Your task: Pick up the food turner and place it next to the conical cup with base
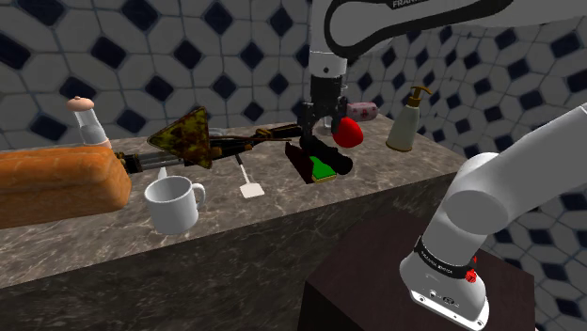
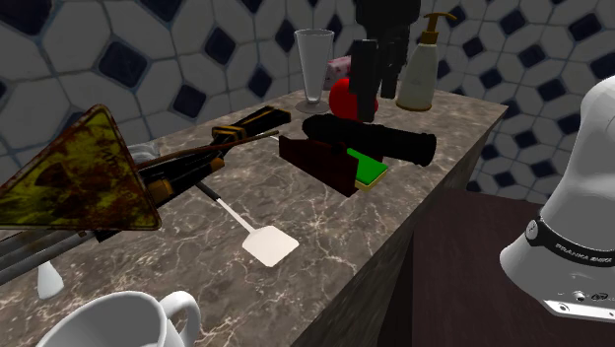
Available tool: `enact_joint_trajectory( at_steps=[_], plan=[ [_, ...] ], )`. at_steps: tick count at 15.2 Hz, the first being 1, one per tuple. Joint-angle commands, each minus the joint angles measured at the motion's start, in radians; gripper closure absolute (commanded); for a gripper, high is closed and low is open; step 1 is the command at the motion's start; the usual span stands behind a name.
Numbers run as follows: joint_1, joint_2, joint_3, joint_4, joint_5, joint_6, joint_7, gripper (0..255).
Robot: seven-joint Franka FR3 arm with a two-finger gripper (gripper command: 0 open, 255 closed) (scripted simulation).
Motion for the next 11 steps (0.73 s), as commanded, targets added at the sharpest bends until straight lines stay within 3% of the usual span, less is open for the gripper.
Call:
enact_joint_trajectory(
  at_steps=[1, 11],
  plan=[
    [-0.002, 0.066, 0.030, 0.020, 0.004, 0.061, 0.049, 0],
    [-0.019, 0.429, 0.135, 0.198, -0.079, 0.292, 0.292, 0]
  ],
)
